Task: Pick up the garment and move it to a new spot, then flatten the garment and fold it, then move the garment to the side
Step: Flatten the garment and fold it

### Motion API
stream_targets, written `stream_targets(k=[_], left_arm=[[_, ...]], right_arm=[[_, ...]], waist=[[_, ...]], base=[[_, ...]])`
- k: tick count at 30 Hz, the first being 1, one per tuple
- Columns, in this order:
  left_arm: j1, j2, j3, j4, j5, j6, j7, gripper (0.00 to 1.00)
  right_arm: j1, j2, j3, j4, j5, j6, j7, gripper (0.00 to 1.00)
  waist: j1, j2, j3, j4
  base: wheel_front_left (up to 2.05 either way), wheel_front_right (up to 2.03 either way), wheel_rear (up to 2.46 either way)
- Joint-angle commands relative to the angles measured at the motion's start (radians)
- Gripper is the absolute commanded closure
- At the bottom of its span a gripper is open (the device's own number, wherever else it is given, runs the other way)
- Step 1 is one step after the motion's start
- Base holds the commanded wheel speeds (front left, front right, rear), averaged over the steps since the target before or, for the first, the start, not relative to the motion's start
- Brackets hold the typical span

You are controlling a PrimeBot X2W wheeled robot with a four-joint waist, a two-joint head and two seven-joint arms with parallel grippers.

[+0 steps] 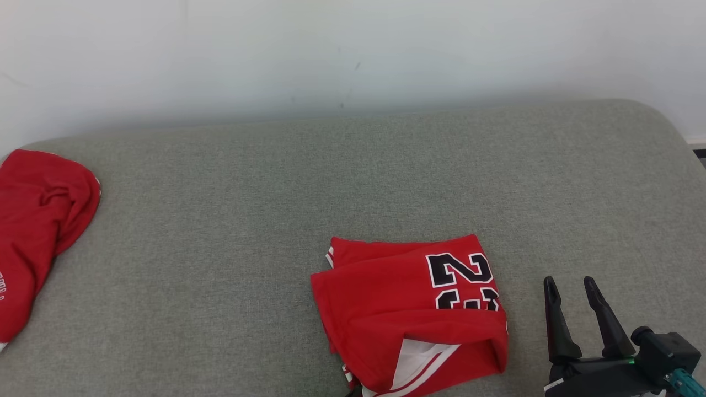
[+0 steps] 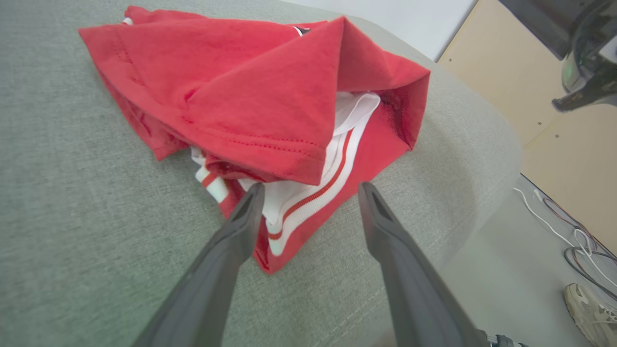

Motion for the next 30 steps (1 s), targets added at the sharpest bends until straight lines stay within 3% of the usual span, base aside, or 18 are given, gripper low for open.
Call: stream_targets(k=[1, 6, 7, 8, 10, 30], left_arm=[[-0.023, 0.003, -0.002, 0.011, -0.003, 0.001, -0.003, 0.0], [-0.054, -0.001, 0.011, 0.028, -0.018, 0.001, -0.003, 0.0], [-0.06, -0.002, 0.012, 0.03, -0.02, 0.001, -0.003, 0.24], [-0.067, -0.003, 0.014, 0.027, -0.016, 0.001, -0.003, 0.63], [-0.073, -0.003, 0.021, 0.023, -0.014, 0.001, -0.003, 1.0], [-0.022, 0.103, 0.026, -0.103, 0.085, 0.001, -0.003, 1.0]], right_arm=[[-0.012, 0.004, 0.003, 0.001, -0.007, -0.003, -0.007, 0.0], [-0.016, 0.008, 0.005, 0.005, -0.01, -0.003, -0.008, 0.0], [-0.016, 0.009, 0.005, 0.005, -0.011, -0.003, -0.009, 0.0], [-0.016, 0.009, 0.004, 0.006, -0.01, -0.003, -0.009, 0.0], [-0.015, 0.008, 0.002, 0.008, -0.009, -0.003, -0.01, 0.0], [0.018, 0.011, -0.03, 0.023, -0.005, -0.003, -0.015, 0.0]], waist=[[0.0, -0.0001, 0.016, -0.017], [0.0, -0.0001, 0.022, -0.027], [0.0, -0.0001, 0.022, -0.028], [0.0, -0.0001, 0.022, -0.029], [0.0, -0.0001, 0.02, -0.029], [0.0, -0.0001, -0.02, 0.019]], base=[[0.0, 0.0, 0.0], [0.0, 0.0, 0.0], [0.0, 0.0, 0.0], [0.0, 0.0, 0.0], [0.0, 0.0, 0.0], [0.0, 0.0, 0.0]])
